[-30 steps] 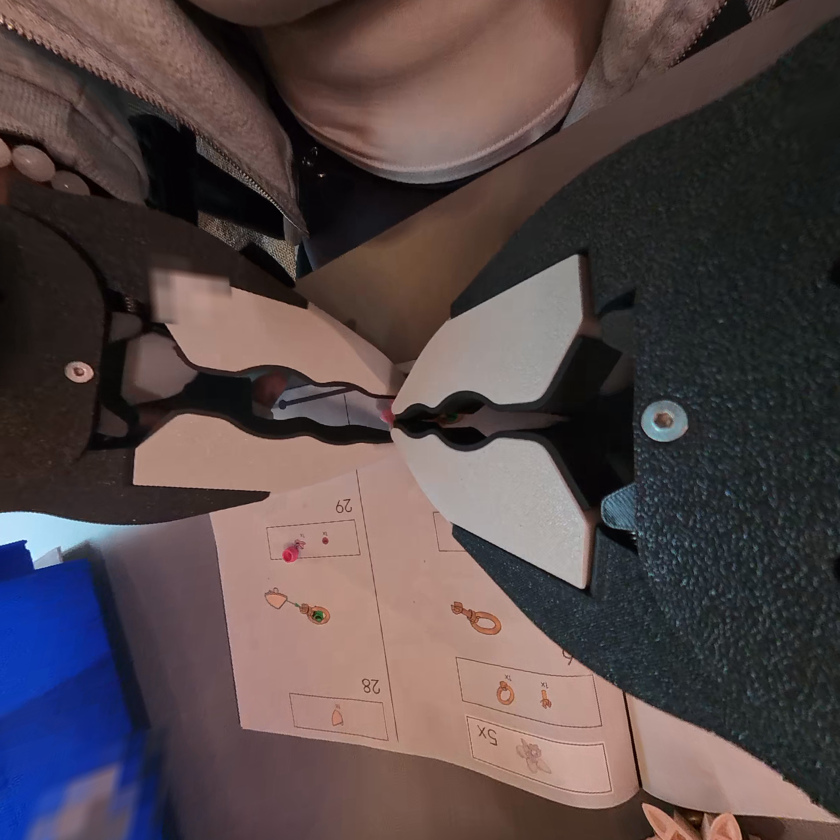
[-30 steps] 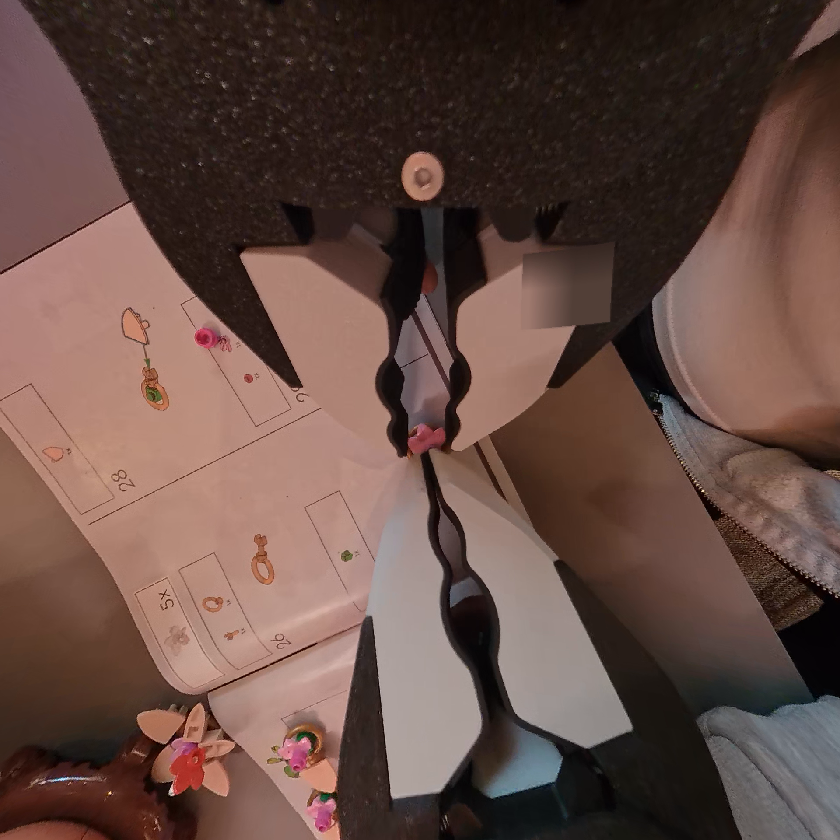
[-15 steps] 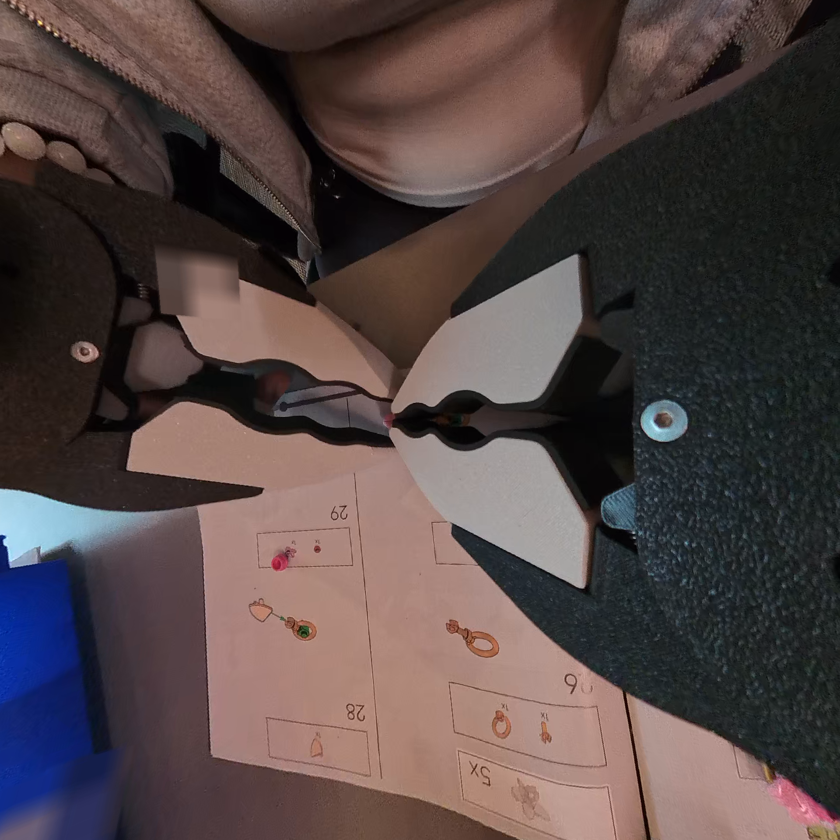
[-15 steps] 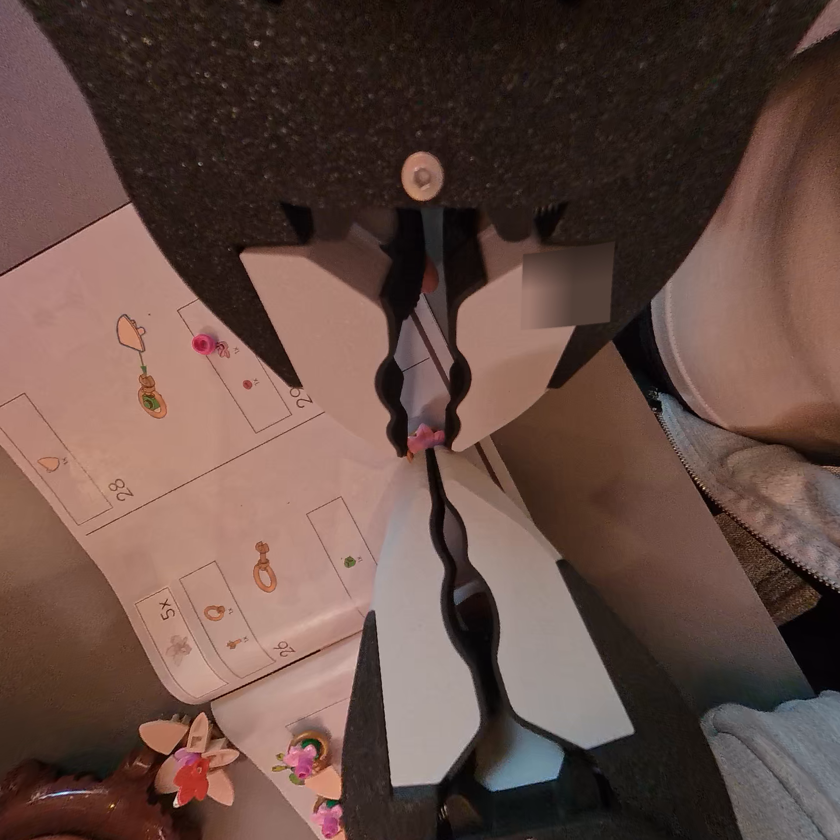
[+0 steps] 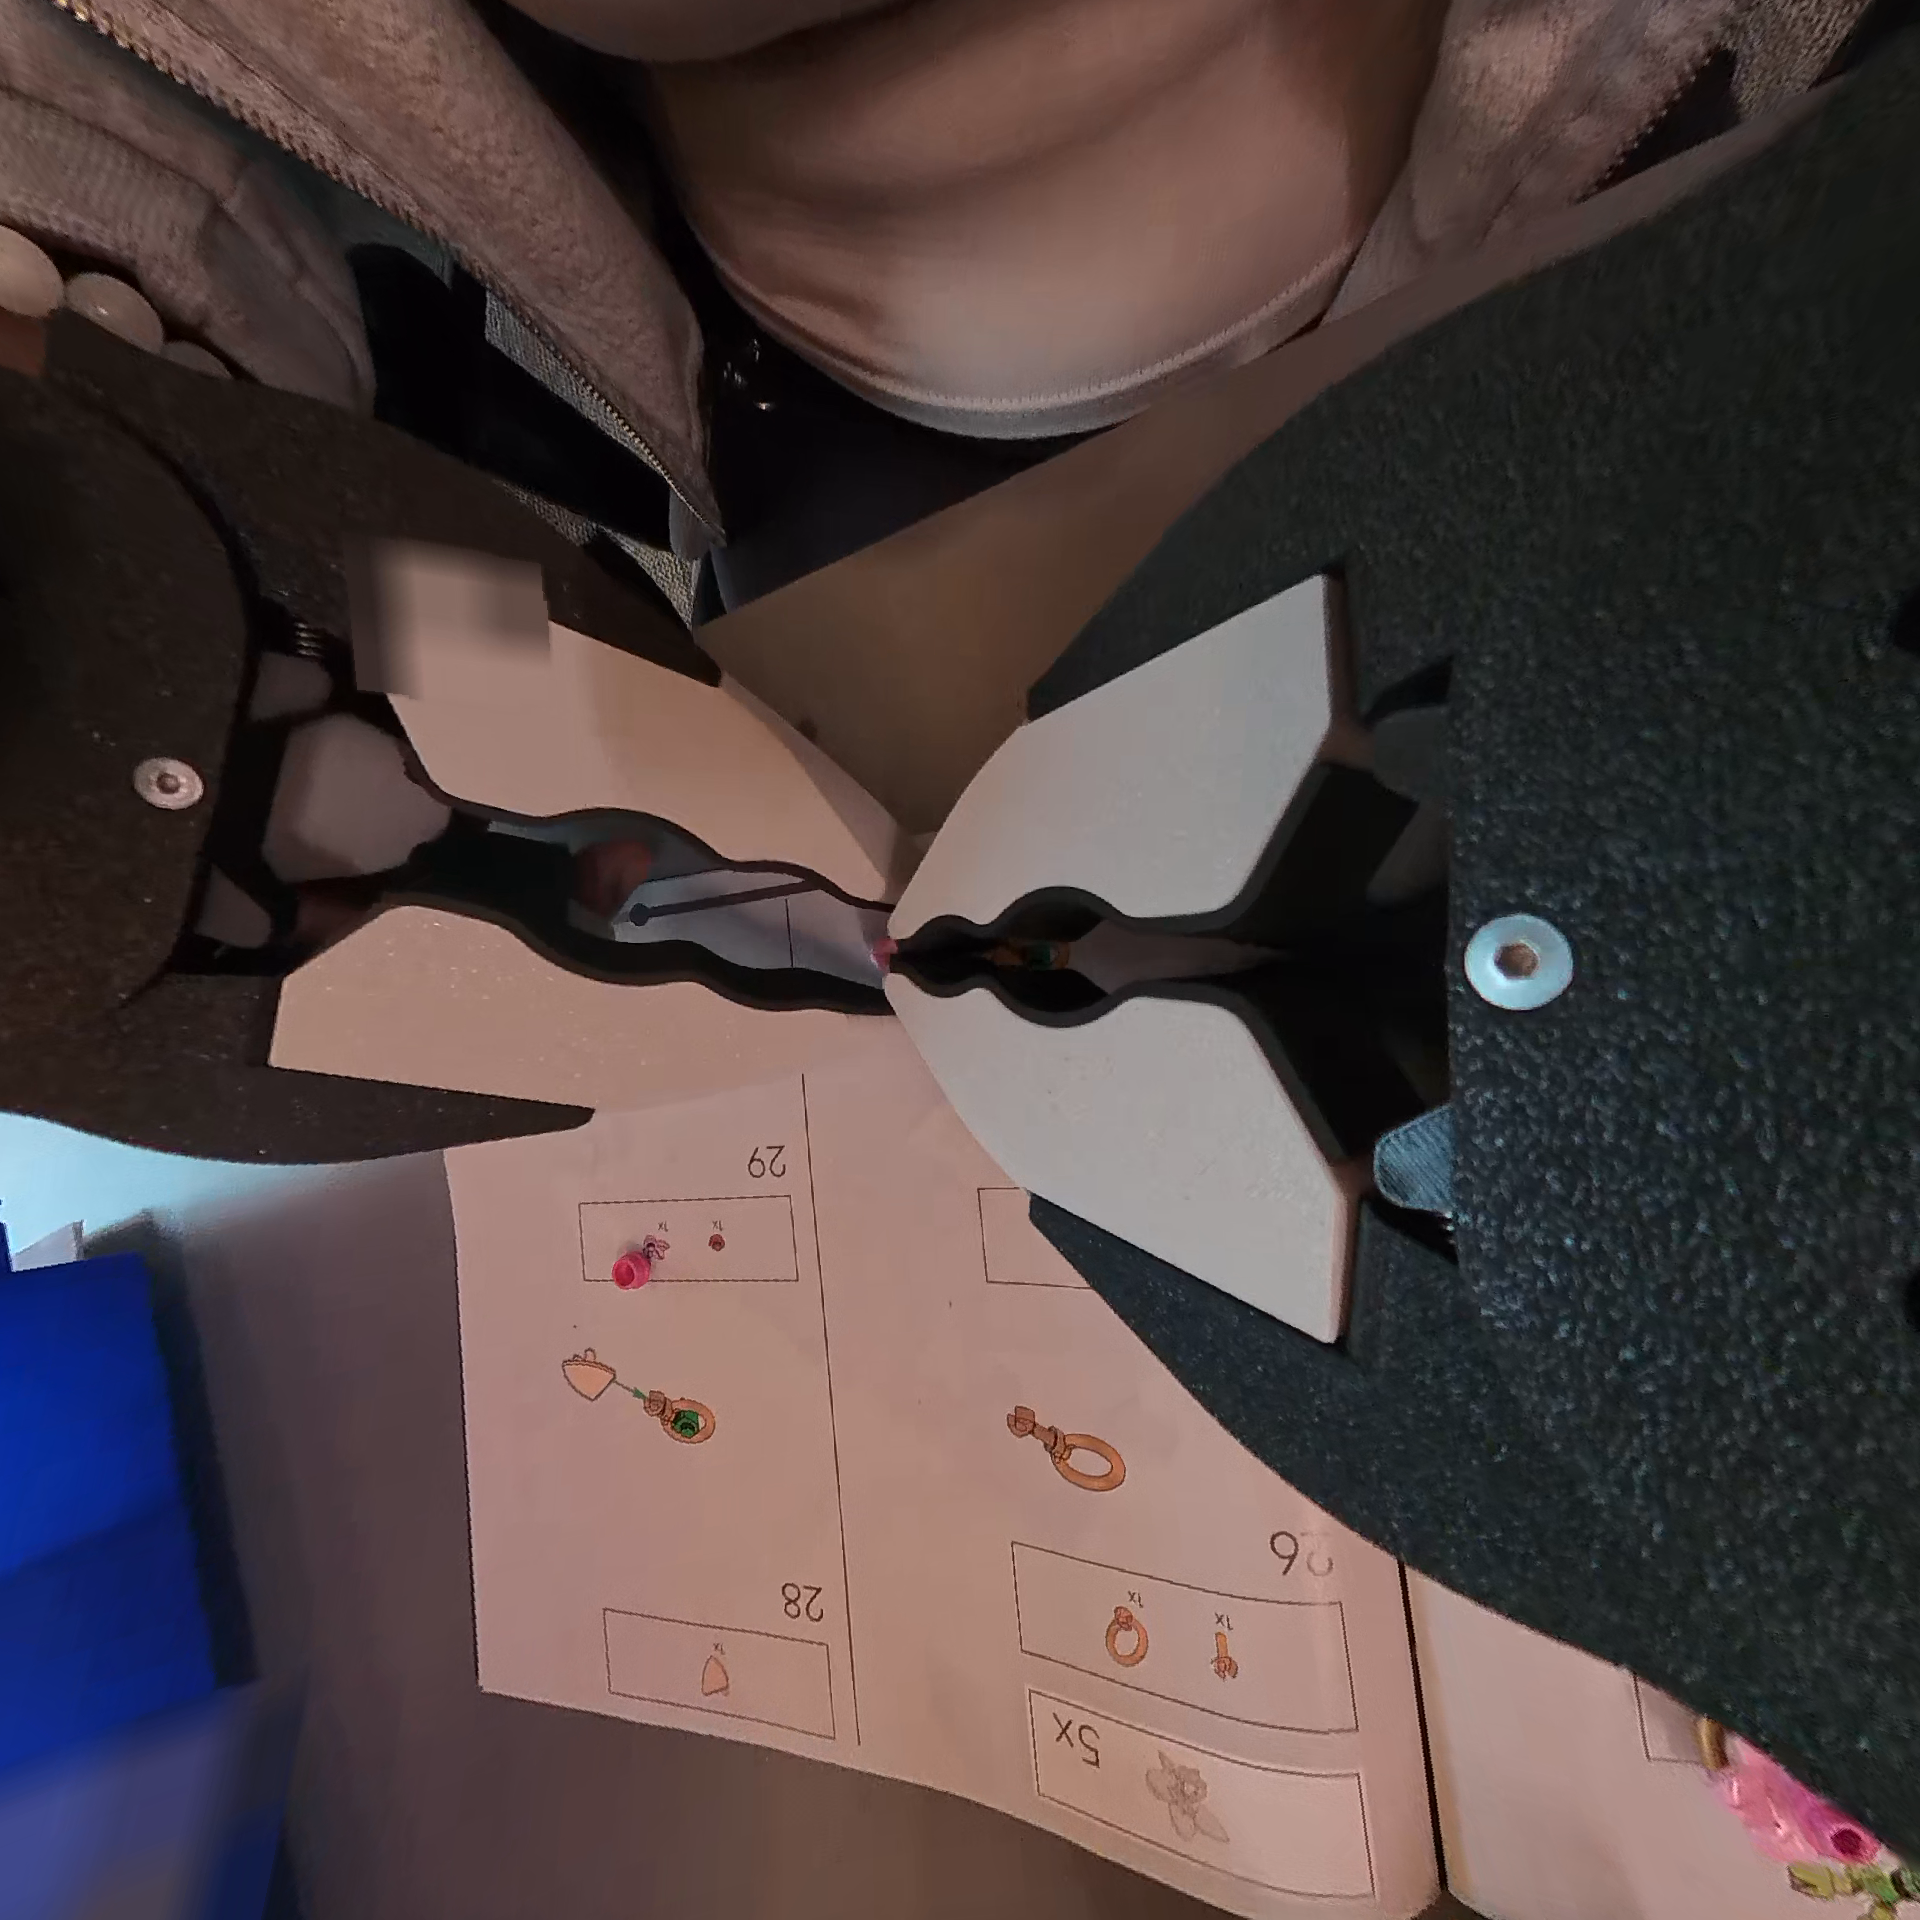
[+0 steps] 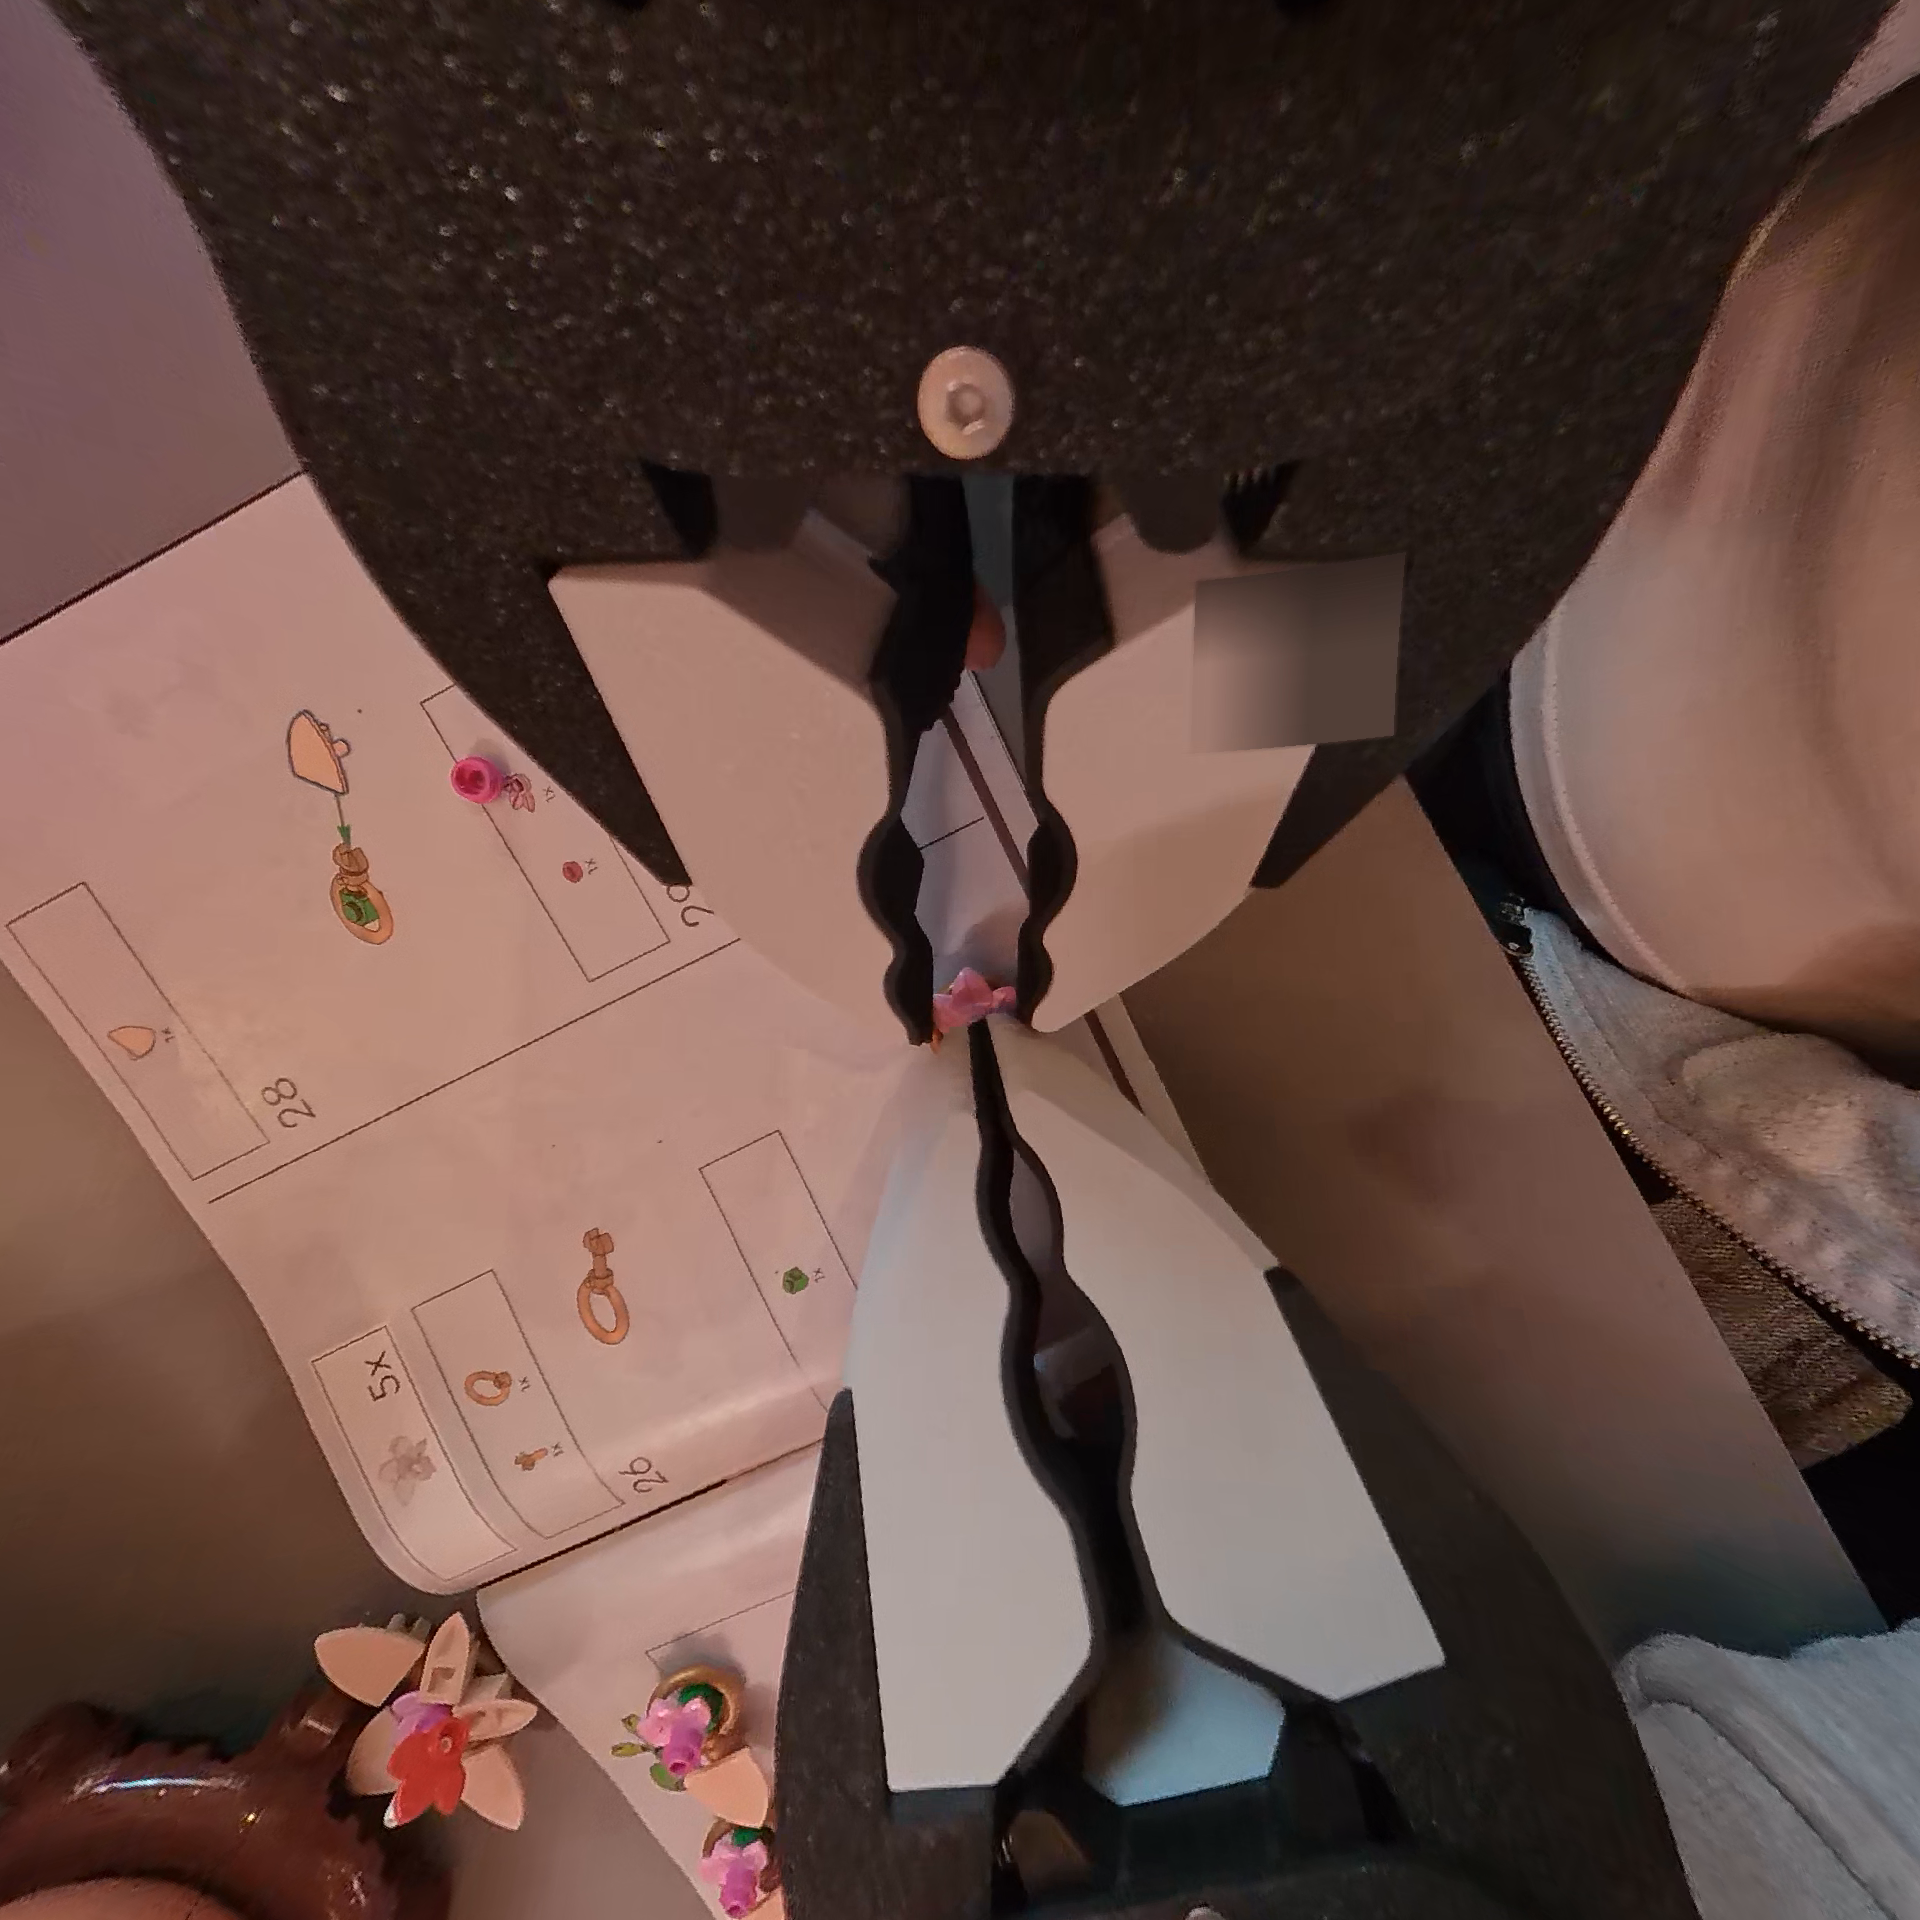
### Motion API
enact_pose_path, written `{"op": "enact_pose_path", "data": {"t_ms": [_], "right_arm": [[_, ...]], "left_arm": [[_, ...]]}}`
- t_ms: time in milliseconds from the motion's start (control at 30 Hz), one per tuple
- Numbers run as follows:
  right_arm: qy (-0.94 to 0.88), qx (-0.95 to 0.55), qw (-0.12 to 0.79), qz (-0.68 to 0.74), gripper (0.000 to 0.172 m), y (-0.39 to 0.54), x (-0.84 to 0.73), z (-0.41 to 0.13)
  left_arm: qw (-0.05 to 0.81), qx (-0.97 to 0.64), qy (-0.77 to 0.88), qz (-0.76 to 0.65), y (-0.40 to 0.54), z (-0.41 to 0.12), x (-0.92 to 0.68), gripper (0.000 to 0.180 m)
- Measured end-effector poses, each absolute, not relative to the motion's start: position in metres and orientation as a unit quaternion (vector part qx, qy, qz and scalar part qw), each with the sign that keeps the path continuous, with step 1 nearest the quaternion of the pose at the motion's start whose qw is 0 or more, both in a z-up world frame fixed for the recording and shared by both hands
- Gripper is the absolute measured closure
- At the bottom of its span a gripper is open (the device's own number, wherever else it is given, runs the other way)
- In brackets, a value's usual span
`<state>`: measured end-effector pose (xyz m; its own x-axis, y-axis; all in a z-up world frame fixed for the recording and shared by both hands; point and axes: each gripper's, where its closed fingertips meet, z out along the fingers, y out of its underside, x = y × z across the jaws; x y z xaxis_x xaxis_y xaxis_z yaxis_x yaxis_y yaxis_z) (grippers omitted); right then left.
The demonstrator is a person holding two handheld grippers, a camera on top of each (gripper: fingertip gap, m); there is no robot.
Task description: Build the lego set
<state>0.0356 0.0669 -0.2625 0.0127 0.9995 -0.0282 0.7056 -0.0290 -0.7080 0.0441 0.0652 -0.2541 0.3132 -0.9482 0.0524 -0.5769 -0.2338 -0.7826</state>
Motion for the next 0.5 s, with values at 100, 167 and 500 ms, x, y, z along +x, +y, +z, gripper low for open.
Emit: {"op": "enact_pose_path", "data": {"t_ms": [100, 167, 500], "right_arm": [[-0.646, -0.66, 0.265, 0.278, 0.158, 0.0668, 0.0351, -0.2622], [-0.649, -0.659, 0.266, 0.273, 0.157, 0.0667, 0.0352, -0.2623], [-0.648, -0.658, 0.268, 0.274, 0.157, 0.0669, 0.0352, -0.2617]], "left_arm": [[0.342, -0.734, 0.521, -0.269, 0.0648, -0.2548, 0.0433, 0.179], [0.347, -0.733, 0.523, -0.264, 0.0647, -0.2549, 0.0432, 0.179], [0.344, -0.727, 0.537, -0.253, 0.0638, -0.2535, 0.0441, 0.18]]}}
